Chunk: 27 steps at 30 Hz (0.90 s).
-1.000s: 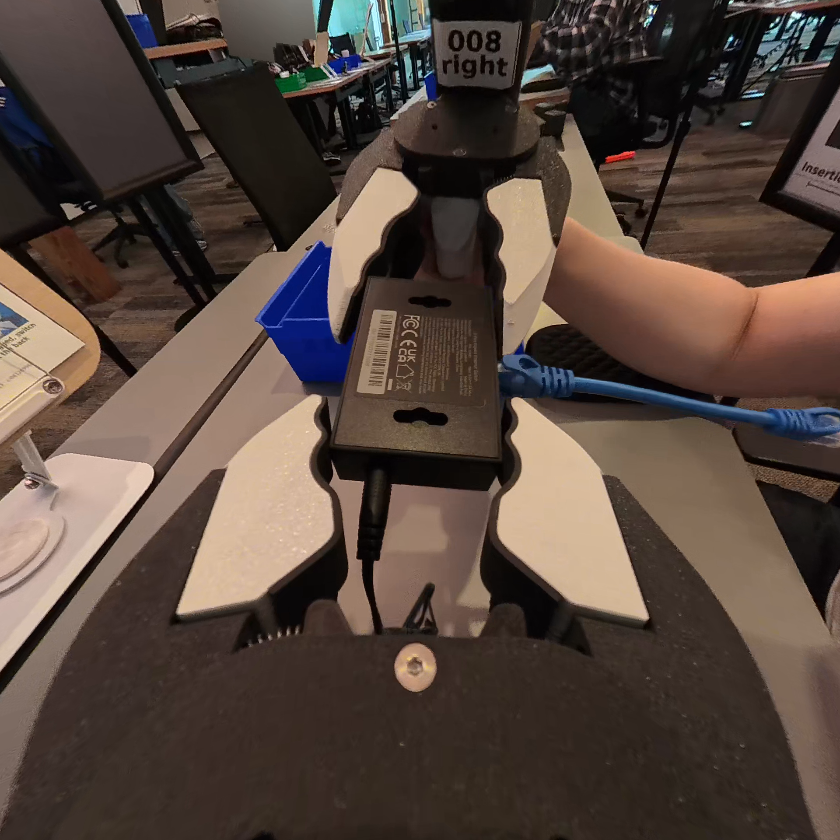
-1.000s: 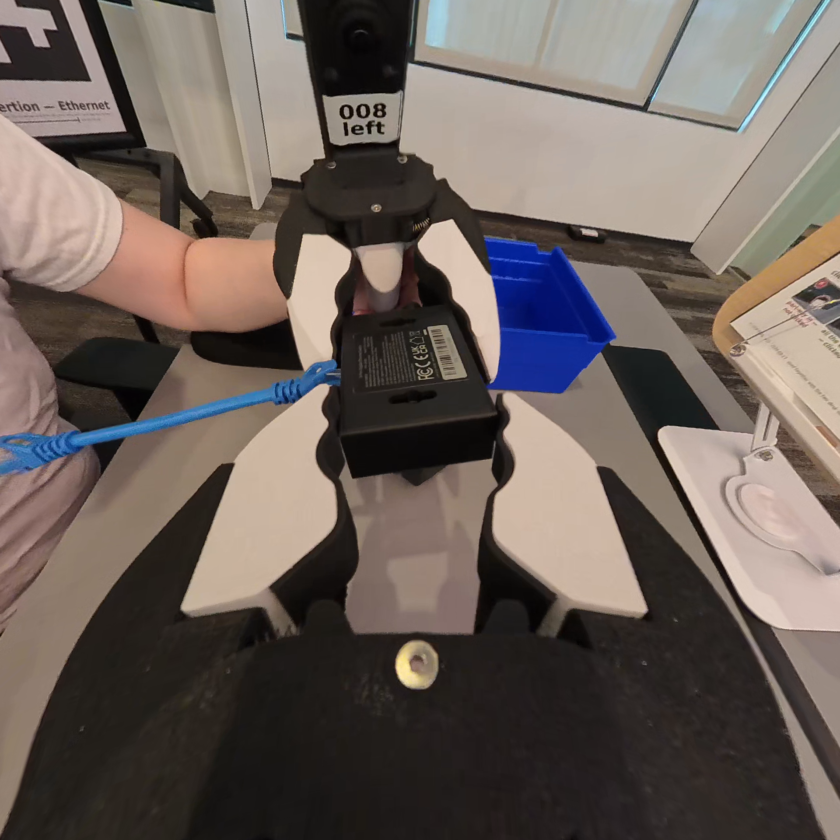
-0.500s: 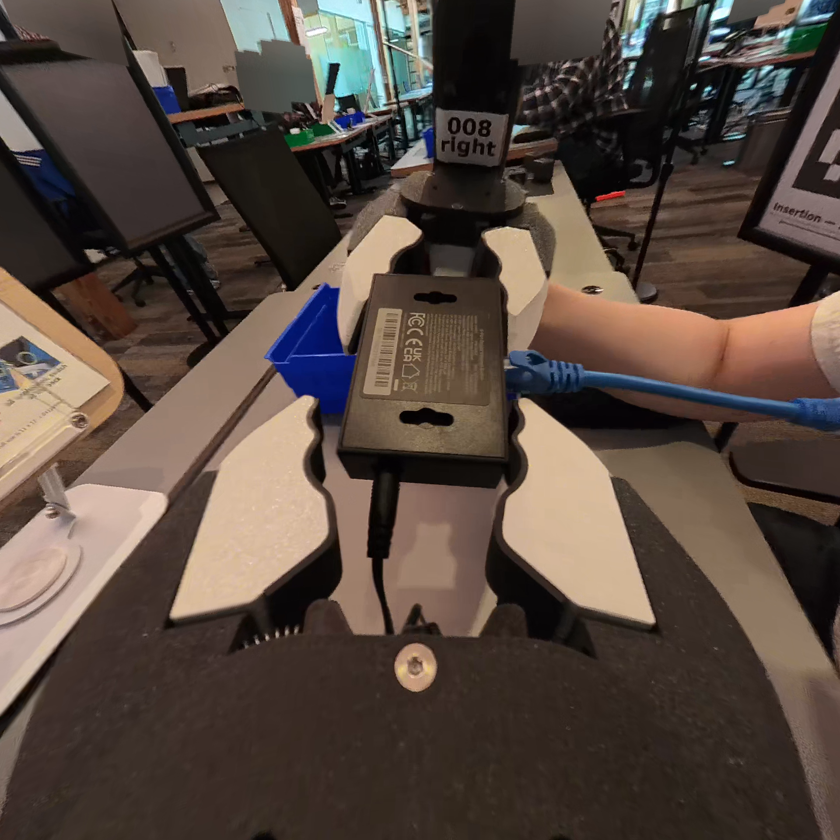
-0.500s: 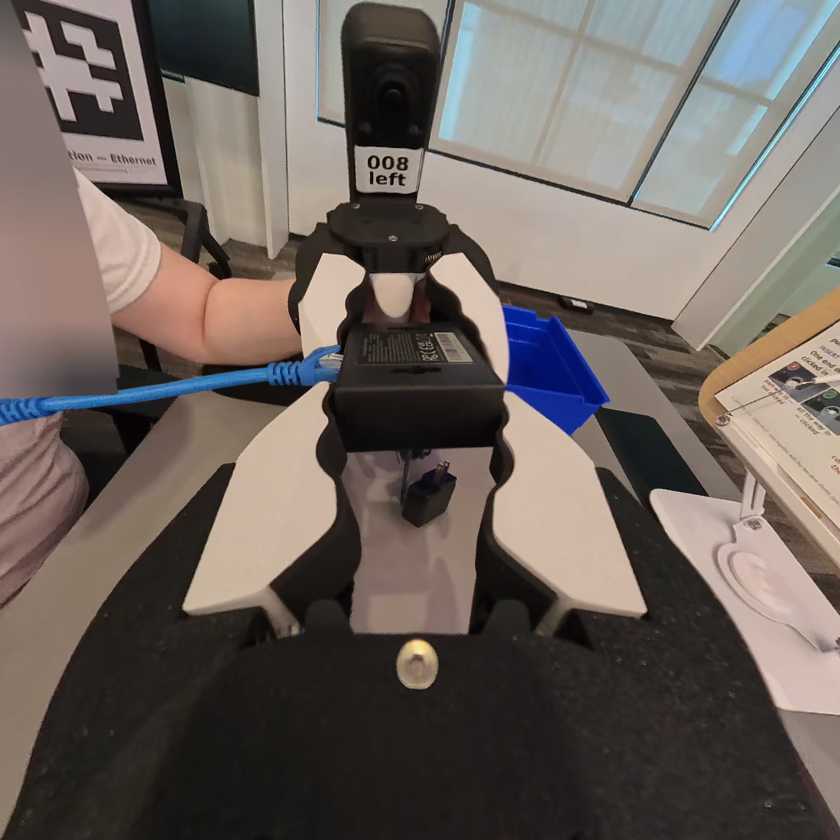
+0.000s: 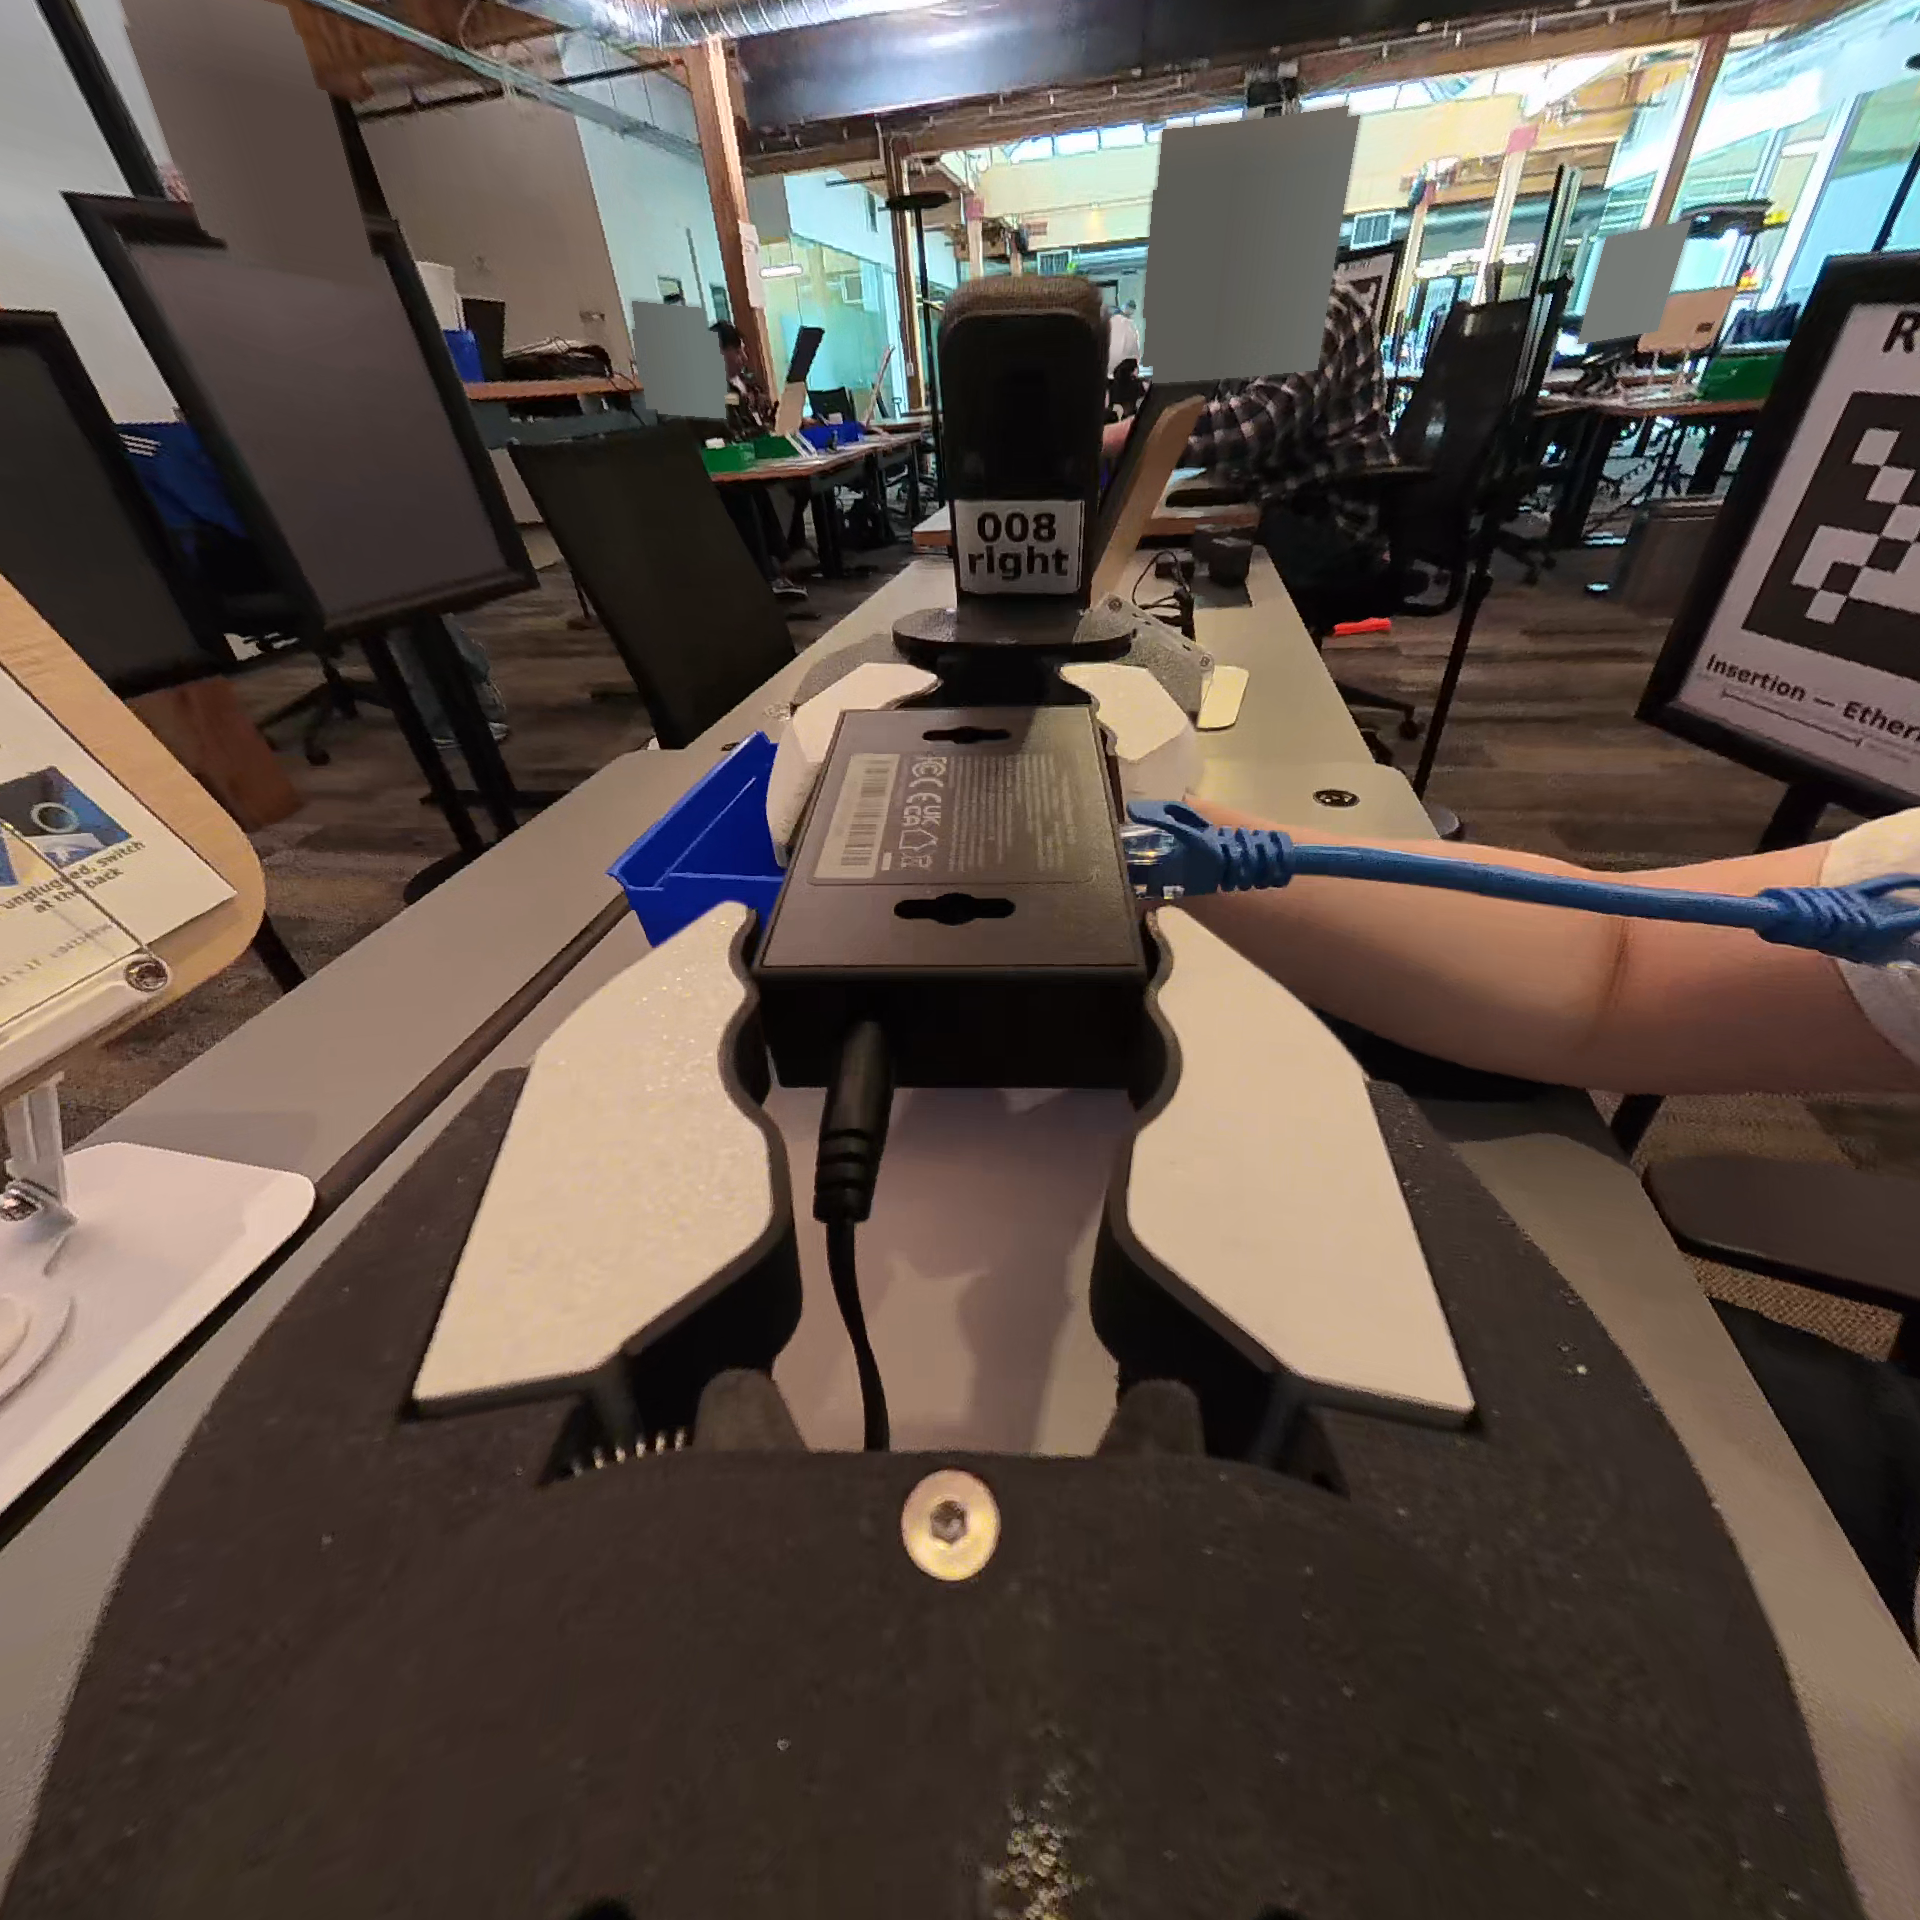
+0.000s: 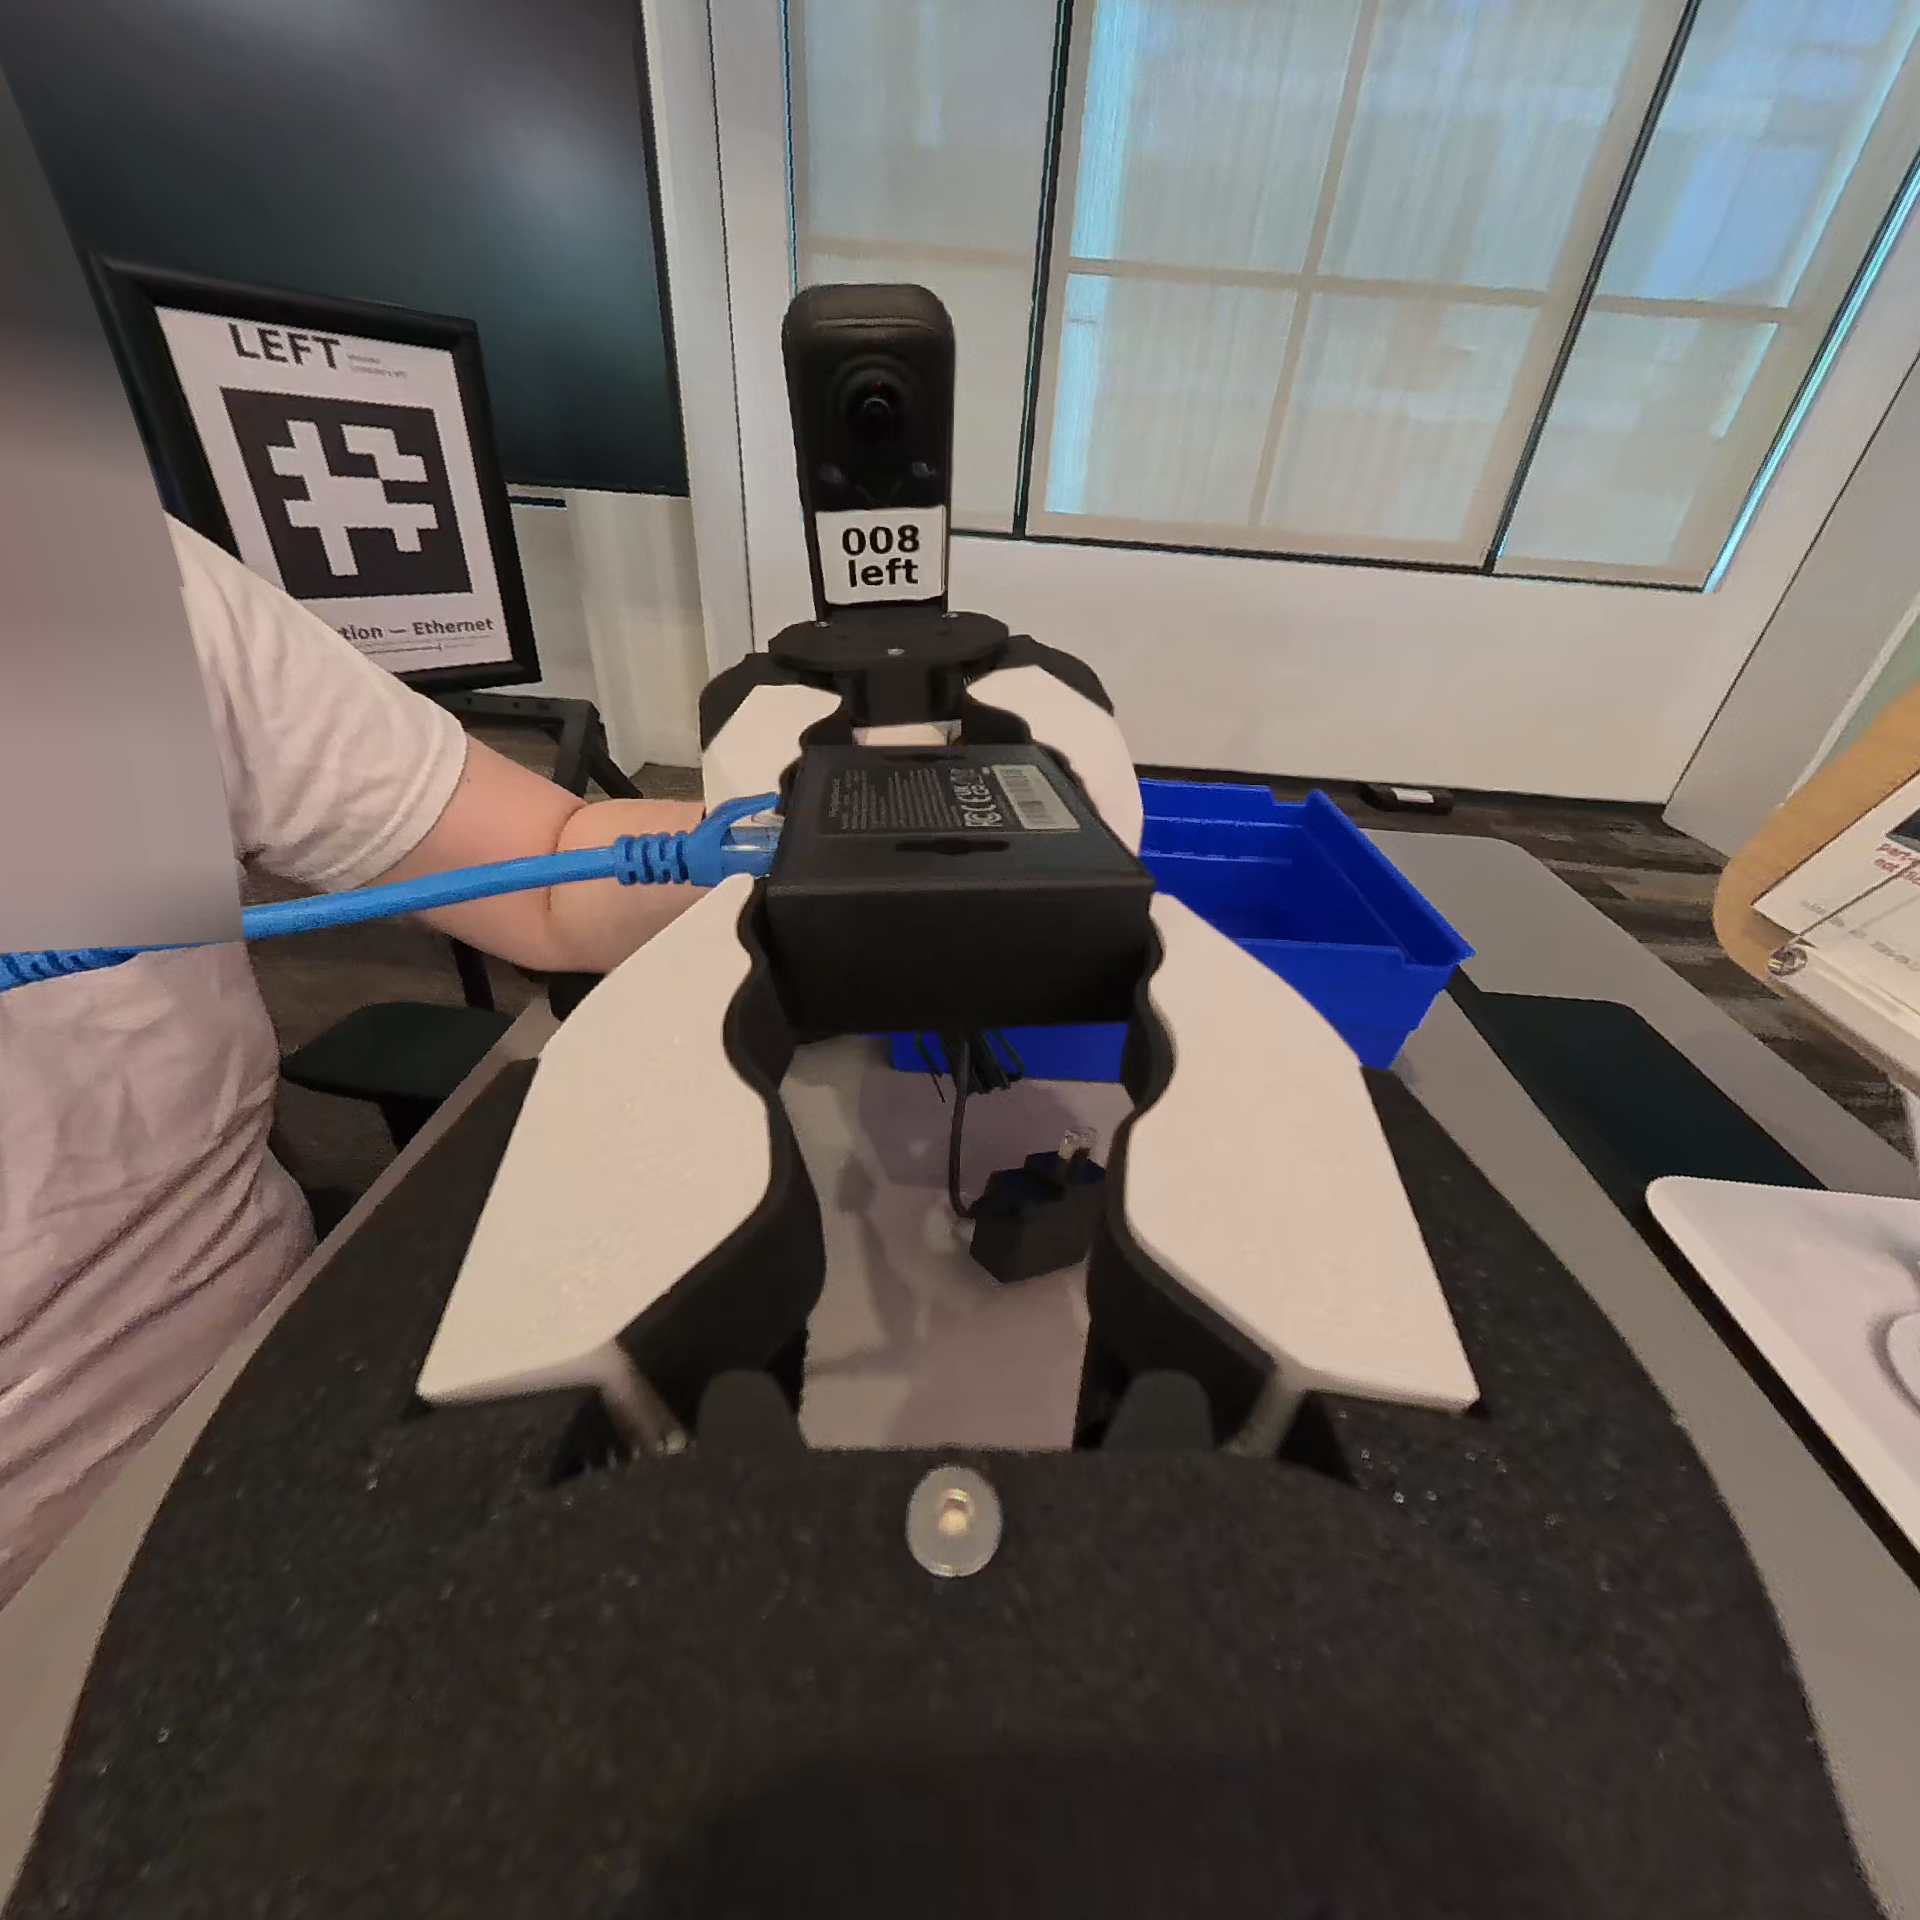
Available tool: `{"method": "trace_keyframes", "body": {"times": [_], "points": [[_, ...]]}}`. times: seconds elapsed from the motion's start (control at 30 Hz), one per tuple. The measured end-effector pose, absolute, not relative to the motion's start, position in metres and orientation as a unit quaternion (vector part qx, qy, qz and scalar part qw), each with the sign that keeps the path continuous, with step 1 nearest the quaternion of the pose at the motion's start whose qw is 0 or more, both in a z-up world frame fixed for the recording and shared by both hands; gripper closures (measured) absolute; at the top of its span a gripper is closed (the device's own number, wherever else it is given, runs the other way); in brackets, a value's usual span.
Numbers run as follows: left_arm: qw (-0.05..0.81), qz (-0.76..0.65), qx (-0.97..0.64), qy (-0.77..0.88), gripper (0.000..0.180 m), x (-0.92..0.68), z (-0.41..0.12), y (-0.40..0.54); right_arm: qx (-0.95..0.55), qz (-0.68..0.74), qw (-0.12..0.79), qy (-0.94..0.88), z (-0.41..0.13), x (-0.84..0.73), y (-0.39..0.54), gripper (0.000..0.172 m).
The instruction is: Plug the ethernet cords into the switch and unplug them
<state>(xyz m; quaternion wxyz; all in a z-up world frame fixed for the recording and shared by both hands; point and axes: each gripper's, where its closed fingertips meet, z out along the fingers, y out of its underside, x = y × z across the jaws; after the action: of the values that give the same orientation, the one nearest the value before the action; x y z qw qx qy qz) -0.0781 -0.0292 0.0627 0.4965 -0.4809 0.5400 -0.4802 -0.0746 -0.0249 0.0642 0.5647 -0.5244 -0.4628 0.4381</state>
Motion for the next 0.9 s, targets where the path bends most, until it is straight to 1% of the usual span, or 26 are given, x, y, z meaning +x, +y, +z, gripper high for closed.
{"method": "trace_keyframes", "body": {"times": [0.2,0.4,0.5,0.6,0.67,0.8,0.83,0.9], "points": [[0.507,-0.48,-0.476,0.536,0.114,-0.078,0.066,-0.031,-0.508,0.447,0.571,-0.464,0.065,-0.075,-0.027,0.11],[0.516,-0.448,-0.48,0.55,0.115,-0.079,0.065,-0.03,-0.506,0.444,0.572,-0.469,0.063,-0.075,-0.025,0.11],[0.544,-0.413,-0.482,0.549,0.115,-0.084,0.07,-0.022,-0.515,0.471,0.576,-0.425,0.074,-0.07,-0.018,0.103],[0.571,-0.384,-0.482,0.543,0.115,-0.089,0.076,-0.015,-0.525,0.463,0.607,-0.376,0.086,-0.054,-0.007,0.107],[0.591,-0.362,-0.483,0.535,0.115,-0.094,0.08,-0.007,-0.554,0.439,0.608,-0.361,0.088,-0.046,0.0,0.107],[0.64,-0.314,-0.489,0.502,0.115,-0.105,0.09,0.011,-0.592,0.364,0.636,-0.334,0.105,-0.029,0.002,0.119],[0.647,-0.306,-0.494,0.493,0.115,-0.107,0.091,0.015,-0.595,0.324,0.648,-0.348,0.109,-0.029,-0.003,0.126],[0.659,-0.285,-0.509,0.475,0.115,-0.111,0.092,0.024,-0.614,0.2,0.667,-0.371,0.113,-0.029,-0.006,0.132]]}}
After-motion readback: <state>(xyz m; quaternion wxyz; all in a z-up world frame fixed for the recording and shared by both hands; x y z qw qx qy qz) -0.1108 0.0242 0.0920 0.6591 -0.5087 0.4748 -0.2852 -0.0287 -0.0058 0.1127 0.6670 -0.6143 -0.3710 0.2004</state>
